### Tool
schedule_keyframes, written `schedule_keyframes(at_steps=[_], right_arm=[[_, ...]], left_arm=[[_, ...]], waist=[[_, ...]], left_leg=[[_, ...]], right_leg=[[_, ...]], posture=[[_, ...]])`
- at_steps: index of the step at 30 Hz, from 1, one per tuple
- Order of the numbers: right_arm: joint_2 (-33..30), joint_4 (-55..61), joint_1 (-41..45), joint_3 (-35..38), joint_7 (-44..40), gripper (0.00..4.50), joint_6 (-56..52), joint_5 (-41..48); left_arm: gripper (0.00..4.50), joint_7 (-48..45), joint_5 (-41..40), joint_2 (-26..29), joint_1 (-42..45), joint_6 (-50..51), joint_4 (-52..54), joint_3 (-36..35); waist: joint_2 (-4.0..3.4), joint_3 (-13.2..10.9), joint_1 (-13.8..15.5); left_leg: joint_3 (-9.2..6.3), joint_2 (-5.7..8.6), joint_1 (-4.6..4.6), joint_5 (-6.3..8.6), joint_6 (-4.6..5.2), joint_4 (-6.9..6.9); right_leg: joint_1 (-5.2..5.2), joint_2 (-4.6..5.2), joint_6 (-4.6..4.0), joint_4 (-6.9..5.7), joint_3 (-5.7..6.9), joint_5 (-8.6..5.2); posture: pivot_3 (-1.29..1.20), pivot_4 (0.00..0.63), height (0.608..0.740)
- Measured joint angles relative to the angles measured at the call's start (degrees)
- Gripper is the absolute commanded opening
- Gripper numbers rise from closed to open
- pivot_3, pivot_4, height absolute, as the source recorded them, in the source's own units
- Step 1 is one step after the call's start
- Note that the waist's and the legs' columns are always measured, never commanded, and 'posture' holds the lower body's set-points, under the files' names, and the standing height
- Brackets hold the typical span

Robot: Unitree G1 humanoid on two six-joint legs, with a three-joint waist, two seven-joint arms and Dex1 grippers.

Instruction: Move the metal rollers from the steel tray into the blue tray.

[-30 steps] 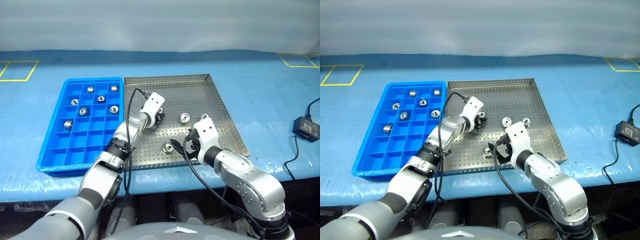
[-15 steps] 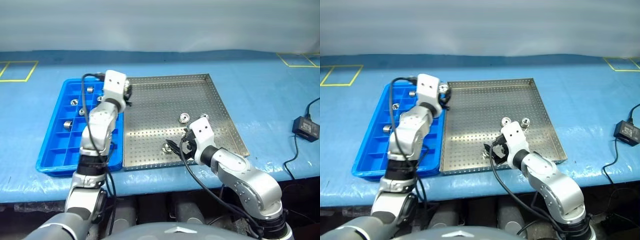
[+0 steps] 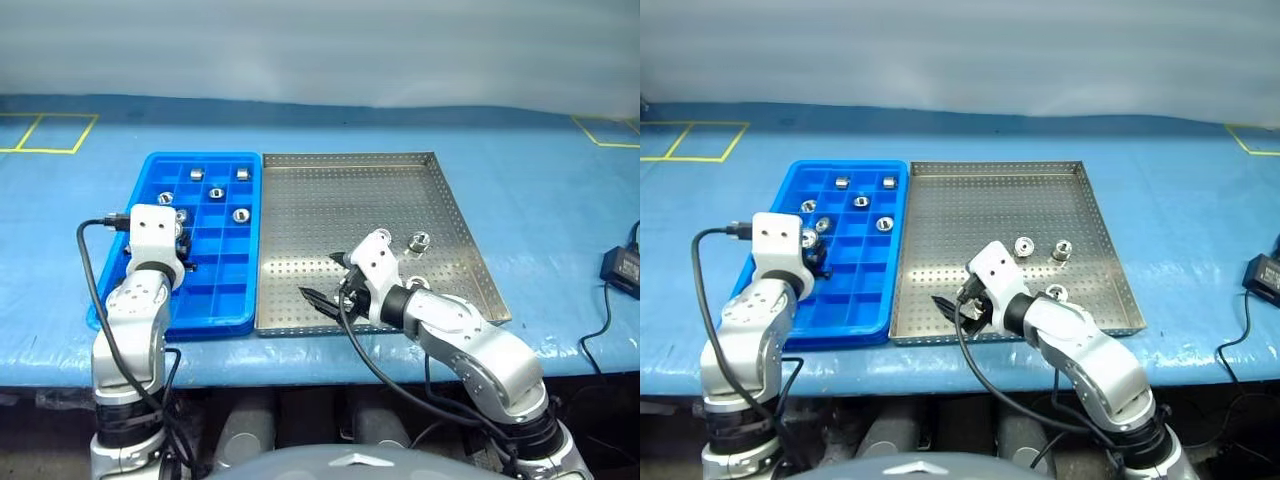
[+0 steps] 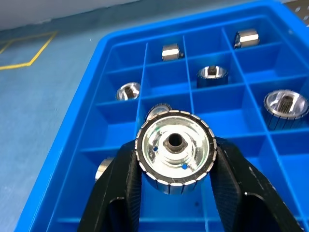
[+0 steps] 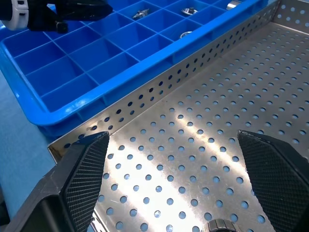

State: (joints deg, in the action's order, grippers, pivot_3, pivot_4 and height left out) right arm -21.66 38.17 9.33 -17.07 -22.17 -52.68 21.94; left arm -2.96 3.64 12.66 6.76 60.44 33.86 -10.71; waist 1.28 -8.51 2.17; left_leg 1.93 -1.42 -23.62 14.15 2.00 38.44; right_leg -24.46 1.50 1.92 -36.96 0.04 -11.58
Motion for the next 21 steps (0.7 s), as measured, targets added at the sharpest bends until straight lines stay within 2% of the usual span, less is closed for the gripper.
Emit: schedule_keyframes(at_steps=[7,15,21], right_arm=[[-0.2,-0.8,0.4,-0.4,-0.8,4.5,0.1,-0.1],[-0.4,-1.0,0.4,-0.4,-0.9,4.5,0.1,-0.4],[-0.3,-1.0,0.2,-0.4,-0.4,4.5,0.1,-1.1]], left_arm=[[1.69,2.3,0.5,-1.9,-3.3,5.0,3.3,0.4],[1.69,4.1,1.0,-2.2,-3.1,10.4,3.4,0.3],[3.65,3.9,0.7,-2.1,-2.6,10.8,3.3,-0.2]], waist=[[0.0,0.0,0.3],[0.0,0.0,0.3],[-0.01,0.0,0.4]], left_leg=[[-0.01,0.0,0.0,0.0,0.0,0.01],[-0.02,0.0,0.0,0.0,0.0,0.01],[-0.04,0.01,0.0,0.0,0.0,0.01]], right_leg=[[0.01,0.02,-0.04,0.0,0.02,-0.02],[0.01,0.02,-0.05,0.01,0.03,-0.03],[0.02,0.06,-0.08,0.01,0.05,-0.03]], posture=[[0.14,0.15,0.74],[0.13,0.15,0.74],[0.11,0.15,0.74]])
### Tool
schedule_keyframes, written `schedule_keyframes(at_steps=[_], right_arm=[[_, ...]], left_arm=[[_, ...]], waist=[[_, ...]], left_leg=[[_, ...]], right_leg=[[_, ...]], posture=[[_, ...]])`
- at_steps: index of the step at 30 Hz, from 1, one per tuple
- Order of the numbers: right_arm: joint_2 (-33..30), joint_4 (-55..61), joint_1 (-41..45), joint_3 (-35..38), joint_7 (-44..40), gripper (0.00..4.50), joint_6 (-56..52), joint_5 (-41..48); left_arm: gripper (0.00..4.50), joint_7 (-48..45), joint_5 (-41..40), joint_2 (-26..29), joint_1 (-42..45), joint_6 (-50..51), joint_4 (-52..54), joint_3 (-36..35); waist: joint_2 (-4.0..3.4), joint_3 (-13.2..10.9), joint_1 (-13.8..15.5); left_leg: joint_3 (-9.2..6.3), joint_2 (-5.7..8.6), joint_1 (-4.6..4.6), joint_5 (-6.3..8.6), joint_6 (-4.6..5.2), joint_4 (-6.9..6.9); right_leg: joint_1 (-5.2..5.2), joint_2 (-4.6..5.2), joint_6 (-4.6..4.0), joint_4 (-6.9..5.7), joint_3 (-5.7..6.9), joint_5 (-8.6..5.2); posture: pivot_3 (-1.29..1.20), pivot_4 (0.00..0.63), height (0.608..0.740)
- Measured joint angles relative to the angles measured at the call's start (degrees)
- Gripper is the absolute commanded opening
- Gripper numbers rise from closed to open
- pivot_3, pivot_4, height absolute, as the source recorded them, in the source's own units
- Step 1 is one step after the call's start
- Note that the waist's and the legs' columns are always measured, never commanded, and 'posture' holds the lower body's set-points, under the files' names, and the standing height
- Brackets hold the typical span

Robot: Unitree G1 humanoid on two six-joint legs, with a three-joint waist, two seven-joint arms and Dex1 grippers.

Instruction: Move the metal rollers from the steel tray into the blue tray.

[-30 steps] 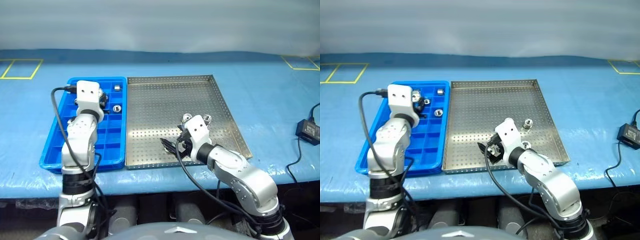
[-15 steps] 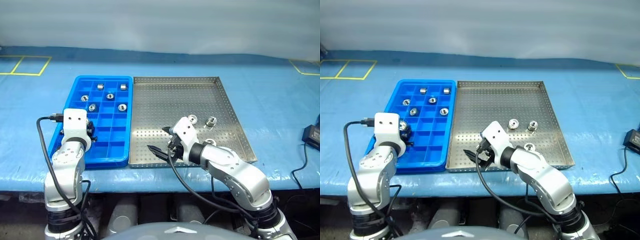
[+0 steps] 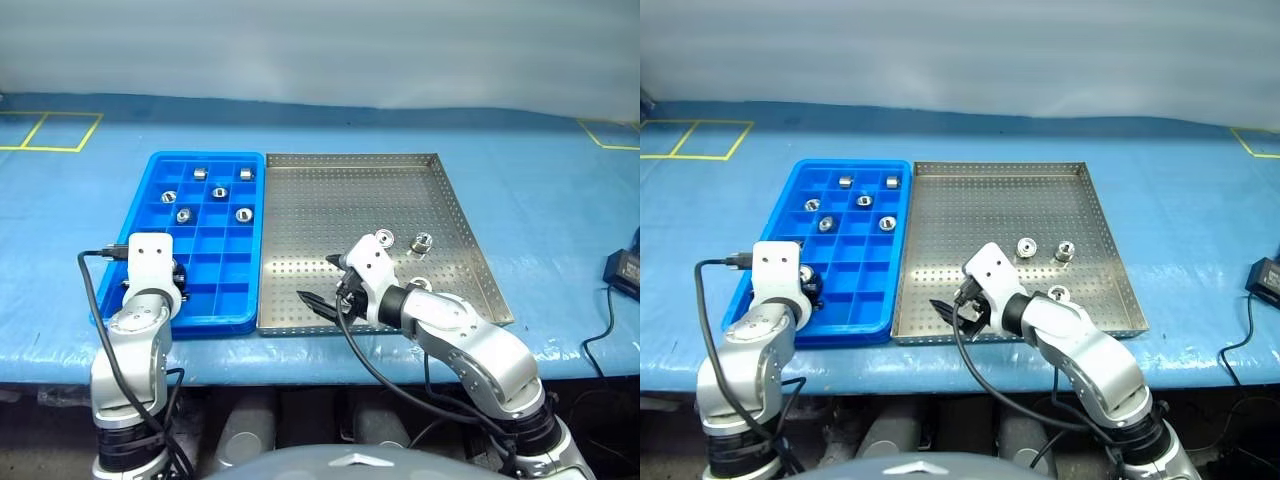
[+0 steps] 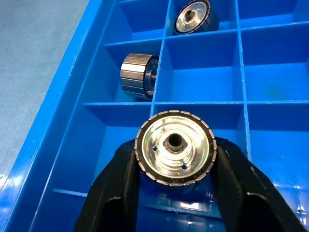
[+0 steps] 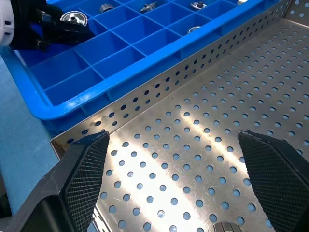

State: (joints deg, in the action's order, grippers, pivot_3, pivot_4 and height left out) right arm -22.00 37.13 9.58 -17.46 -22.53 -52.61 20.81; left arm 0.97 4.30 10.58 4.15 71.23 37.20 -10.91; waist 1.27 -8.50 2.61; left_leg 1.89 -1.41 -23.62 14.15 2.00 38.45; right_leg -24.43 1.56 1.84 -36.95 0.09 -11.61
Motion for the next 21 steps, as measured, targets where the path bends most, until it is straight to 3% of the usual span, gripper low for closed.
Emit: schedule_keyframes(at_steps=[2,3,16,21], right_arm=[[0.0,0.0,-0.2,0.0,0.1,4.5,0.0,-0.1],[0.1,0.0,-0.3,0.0,0.2,4.5,0.0,-0.2],[0.2,0.3,-1.6,0.4,1.5,4.5,0.0,-0.2],[0.2,1.0,-2.0,0.8,2.0,4.5,0.0,-0.2]], left_arm=[[4.35,0.0,0.1,0.8,0.2,0.0,0.0,0.1],[4.47,0.0,0.1,1.1,0.4,0.0,0.0,0.2],[4.47,-4.0,-2.7,1.3,4.3,-2.8,-0.8,3.5],[4.47,-9.7,-9.6,-1.6,6.2,-7.1,-0.8,2.3]], waist=[[0.0,0.0,0.2],[0.0,0.0,0.3],[-0.01,0.0,-0.9],[0.0,0.0,-0.9]], left_leg=[[-0.02,0.04,-0.01,-0.01,0.01,0.01],[-0.02,0.05,-0.02,-0.01,0.02,0.04],[-0.01,-0.02,-0.08,-0.01,0.07,0.15],[0.01,0.01,-0.09,-0.01,0.07,0.18]], right_leg=[[0.02,0.06,0.0,0.01,0.03,-0.01],[0.03,0.07,0.0,0.01,0.03,-0.01],[-0.01,0.02,-0.03,0.0,0.03,0.02],[0.01,0.07,-0.02,0.02,0.03,0.02]], posture=[[0.1,0.15,0.74],[0.1,0.15,0.74],[0.07,0.15,0.74],[0.05,0.15,0.74]])
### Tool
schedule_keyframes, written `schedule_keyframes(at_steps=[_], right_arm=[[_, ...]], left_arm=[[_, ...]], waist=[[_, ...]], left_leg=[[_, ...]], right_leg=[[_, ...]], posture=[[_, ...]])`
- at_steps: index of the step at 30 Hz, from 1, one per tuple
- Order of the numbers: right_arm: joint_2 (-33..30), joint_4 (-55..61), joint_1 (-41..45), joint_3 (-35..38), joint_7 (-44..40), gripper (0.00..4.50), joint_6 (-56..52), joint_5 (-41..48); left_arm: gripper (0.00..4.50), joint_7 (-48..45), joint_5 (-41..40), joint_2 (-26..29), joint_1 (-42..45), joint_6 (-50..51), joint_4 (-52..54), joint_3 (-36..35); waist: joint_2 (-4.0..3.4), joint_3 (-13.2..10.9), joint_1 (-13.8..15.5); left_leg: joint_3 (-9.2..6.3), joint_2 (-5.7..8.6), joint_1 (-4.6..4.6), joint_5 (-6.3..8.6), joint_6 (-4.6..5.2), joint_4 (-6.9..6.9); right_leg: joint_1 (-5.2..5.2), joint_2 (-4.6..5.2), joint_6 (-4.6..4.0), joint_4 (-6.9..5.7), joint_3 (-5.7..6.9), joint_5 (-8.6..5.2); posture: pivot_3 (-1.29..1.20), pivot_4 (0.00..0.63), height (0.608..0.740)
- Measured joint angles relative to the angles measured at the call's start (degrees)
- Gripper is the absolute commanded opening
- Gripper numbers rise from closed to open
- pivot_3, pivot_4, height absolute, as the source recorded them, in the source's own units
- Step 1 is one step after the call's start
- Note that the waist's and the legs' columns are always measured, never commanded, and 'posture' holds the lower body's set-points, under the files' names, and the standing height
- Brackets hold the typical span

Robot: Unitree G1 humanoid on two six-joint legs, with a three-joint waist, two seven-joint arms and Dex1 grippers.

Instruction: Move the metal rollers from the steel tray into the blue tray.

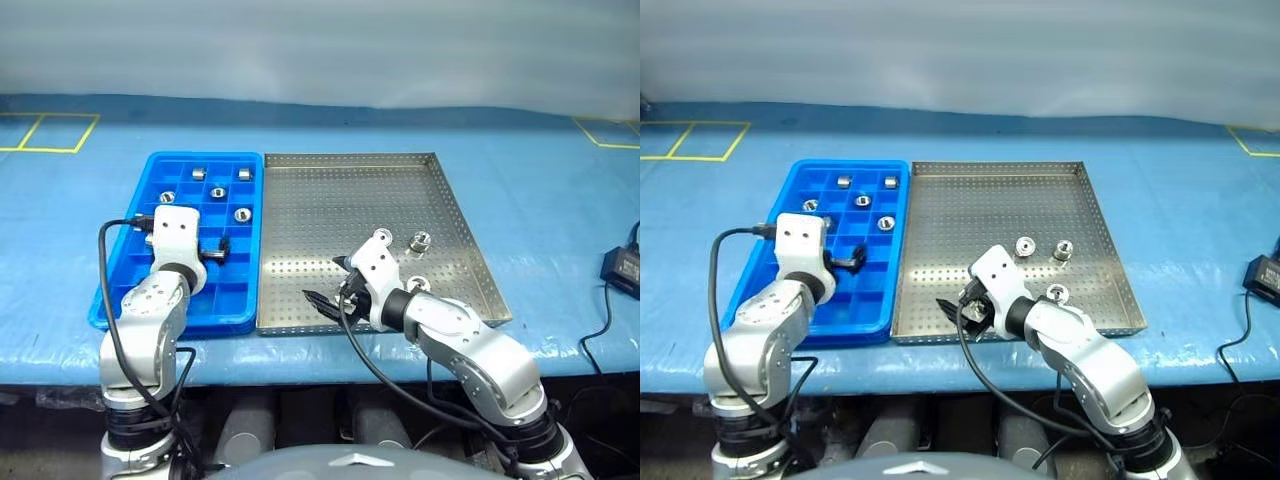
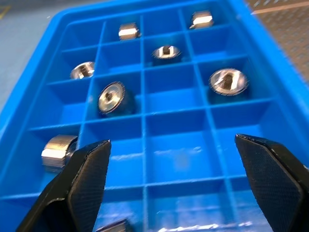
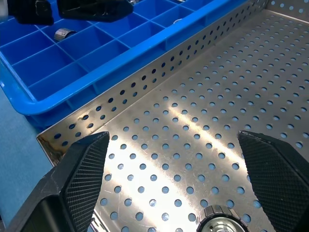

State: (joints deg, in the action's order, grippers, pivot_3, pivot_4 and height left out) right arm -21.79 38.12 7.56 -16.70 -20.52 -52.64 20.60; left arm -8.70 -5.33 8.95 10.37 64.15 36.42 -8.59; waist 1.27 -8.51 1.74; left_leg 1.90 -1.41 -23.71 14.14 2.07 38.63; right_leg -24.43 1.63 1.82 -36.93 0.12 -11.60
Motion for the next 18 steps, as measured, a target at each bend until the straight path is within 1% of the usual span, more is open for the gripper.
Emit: schedule_keyframes(at_steps=[4,7,10,15,18], right_arm=[[0.0,1.0,-0.7,0.9,0.8,4.5,-0.2,0.0],[-0.4,1.8,-2.3,2.1,1.2,4.5,-0.5,0.1],[-1.5,3.9,-5.0,4.0,1.6,4.5,-0.9,0.3],[-3.6,6.5,-9.8,7.5,1.9,4.5,-2.4,0.4],[-3.8,7.8,-11.6,9.3,2.5,4.5,-3.0,0.4]], left_arm=[[4.47,-7.2,-7.0,1.0,1.2,0.0,0.0,2.1],[4.47,-11.5,-9.9,5.1,1.7,0.1,0.0,5.8],[4.47,-14.8,-12.5,7.2,2.8,0.2,-1.4,9.0],[4.47,-17.5,-14.6,7.3,5.3,0.2,-7.7,14.1],[4.47,-18.7,-15.9,5.9,6.8,0.3,-11.2,16.8]], waist=[[0.0,0.0,-0.2],[-0.02,0.0,-0.6],[-0.02,0.0,-0.9],[-0.02,0.0,-1.2],[-0.02,0.0,-1.8]], left_leg=[[0.0,0.0,0.0,0.0,0.0,0.0],[0.01,-0.02,0.0,0.0,0.0,-0.01],[0.02,-0.01,0.0,0.01,0.01,-0.01],[0.05,0.0,0.02,0.0,0.01,0.0],[0.06,-0.01,0.01,0.0,0.01,0.0]], right_leg=[[-0.01,-0.04,0.0,0.0,0.0,-0.01],[-0.03,-0.07,-0.02,0.0,-0.01,-0.02],[-0.02,-0.07,-0.01,0.0,-0.03,-0.02],[-0.02,-0.09,0.0,0.0,-0.05,-0.02],[-0.03,-0.1,0.0,0.0,-0.07,-0.02]], posture=[[0.03,0.15,0.74],[0.01,0.15,0.74],[-0.01,0.15,0.74],[-0.05,0.15,0.74],[-0.07,0.15,0.74]])
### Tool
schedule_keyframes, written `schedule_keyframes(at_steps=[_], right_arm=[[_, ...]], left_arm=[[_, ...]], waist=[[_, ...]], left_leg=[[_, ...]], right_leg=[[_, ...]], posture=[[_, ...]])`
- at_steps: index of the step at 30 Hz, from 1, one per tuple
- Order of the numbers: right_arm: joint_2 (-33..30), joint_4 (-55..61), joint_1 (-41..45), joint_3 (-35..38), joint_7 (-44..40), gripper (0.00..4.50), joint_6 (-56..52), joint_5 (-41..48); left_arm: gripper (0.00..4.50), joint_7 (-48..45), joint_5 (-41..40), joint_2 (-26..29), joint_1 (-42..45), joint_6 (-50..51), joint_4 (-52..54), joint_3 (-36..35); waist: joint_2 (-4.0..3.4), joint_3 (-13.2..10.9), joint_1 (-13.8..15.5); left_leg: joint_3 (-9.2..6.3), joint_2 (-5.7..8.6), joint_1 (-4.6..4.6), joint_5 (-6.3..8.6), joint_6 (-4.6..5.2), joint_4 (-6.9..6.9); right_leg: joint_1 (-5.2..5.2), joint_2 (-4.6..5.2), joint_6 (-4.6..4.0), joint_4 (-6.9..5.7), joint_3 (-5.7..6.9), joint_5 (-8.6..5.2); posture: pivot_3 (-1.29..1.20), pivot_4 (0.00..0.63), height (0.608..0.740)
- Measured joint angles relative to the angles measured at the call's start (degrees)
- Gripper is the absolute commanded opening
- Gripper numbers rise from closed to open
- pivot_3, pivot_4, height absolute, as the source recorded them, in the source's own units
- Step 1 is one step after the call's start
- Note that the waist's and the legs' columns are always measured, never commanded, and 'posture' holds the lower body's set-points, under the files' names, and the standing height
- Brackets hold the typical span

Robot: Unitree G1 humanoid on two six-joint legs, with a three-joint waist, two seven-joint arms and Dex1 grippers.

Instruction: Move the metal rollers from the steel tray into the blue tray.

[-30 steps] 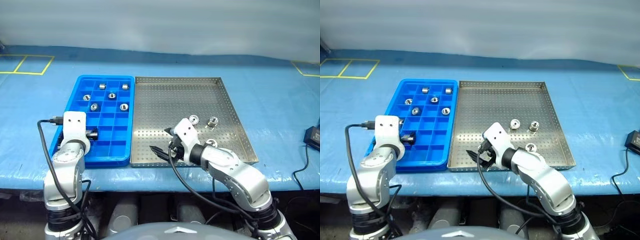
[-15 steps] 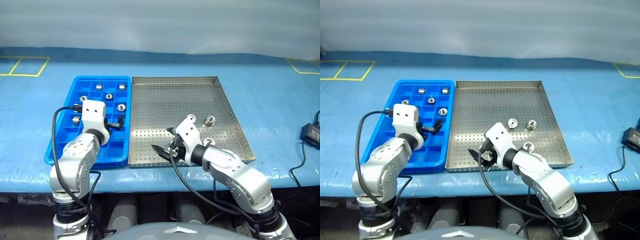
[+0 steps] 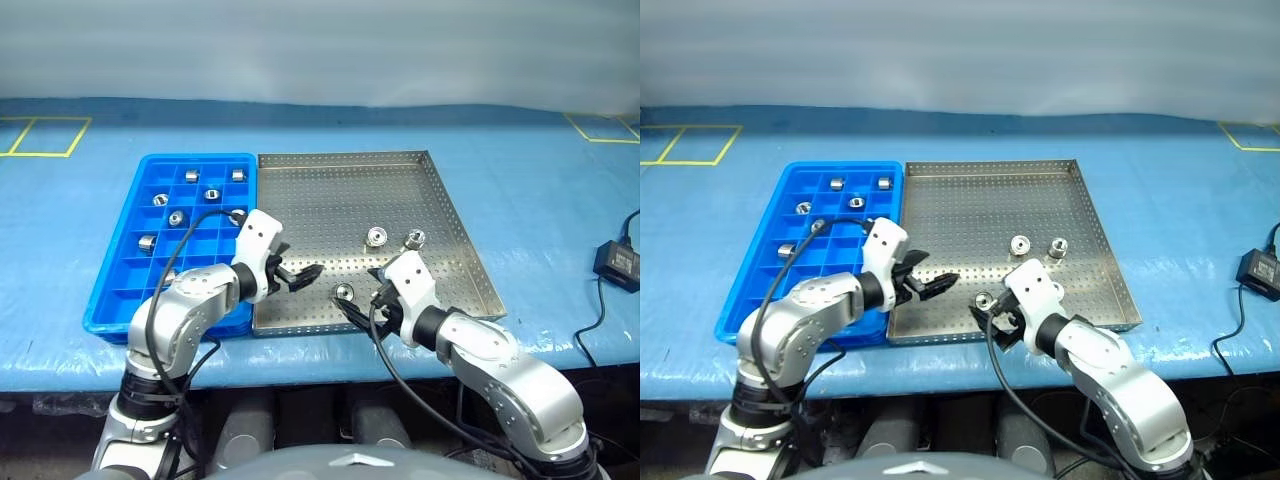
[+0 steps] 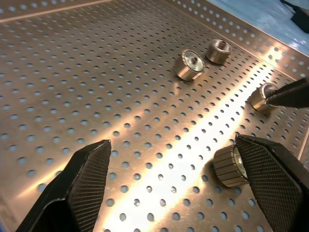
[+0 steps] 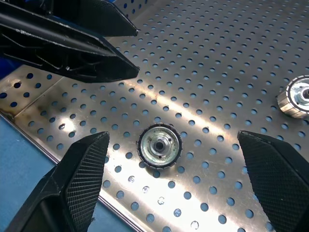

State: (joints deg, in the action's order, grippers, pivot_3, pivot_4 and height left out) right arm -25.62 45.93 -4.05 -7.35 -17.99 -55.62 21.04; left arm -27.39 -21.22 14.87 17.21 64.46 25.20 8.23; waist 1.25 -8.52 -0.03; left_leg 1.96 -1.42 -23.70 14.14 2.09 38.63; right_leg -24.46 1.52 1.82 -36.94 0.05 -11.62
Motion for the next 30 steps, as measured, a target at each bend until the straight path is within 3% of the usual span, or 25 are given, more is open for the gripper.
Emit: schedule_keyframes(at_steps=[12,15,23,30], right_arm=[[1.8,2.3,-3.8,1.5,4.0,4.5,-2.3,-0.2],[2.4,3.5,-3.6,1.6,4.7,4.5,-2.3,-0.2],[2.8,3.9,-3.4,1.5,5.2,4.5,-2.3,-0.3],[2.7,3.5,-1.2,0.9,4.6,4.5,-2.2,-0.2]], left_arm=[[4.47,2.2,-2.0,-5.8,4.4,5.4,-11.7,4.1],[3.86,3.2,-1.8,-6.1,4.8,6.7,-12.3,4.3],[1.29,4.4,-2.5,-7.1,4.1,7.9,-12.9,3.3],[1.28,9.5,-3.3,-11.9,1.7,6.7,-11.9,-3.2]], waist=[[-0.02,0.0,-2.3],[-0.03,0.0,-2.6],[-0.04,0.0,-2.5],[-0.02,0.0,-2.3]], left_leg=[[0.05,-0.01,0.03,0.0,0.01,0.0],[0.05,-0.01,0.06,0.01,0.01,0.0],[0.06,-0.01,0.06,0.01,0.01,0.0],[0.05,-0.02,0.04,0.01,0.01,0.0]], right_leg=[[-0.02,-0.05,0.03,-0.01,-0.08,0.01],[0.01,-0.04,0.03,-0.01,-0.09,0.01],[0.0,-0.02,0.04,-0.01,-0.1,0.01],[-0.02,-0.04,0.05,-0.02,-0.11,0.02]], posture=[[-0.15,0.15,0.74],[-0.15,0.15,0.74],[-0.12,0.15,0.74],[-0.05,0.15,0.74]])
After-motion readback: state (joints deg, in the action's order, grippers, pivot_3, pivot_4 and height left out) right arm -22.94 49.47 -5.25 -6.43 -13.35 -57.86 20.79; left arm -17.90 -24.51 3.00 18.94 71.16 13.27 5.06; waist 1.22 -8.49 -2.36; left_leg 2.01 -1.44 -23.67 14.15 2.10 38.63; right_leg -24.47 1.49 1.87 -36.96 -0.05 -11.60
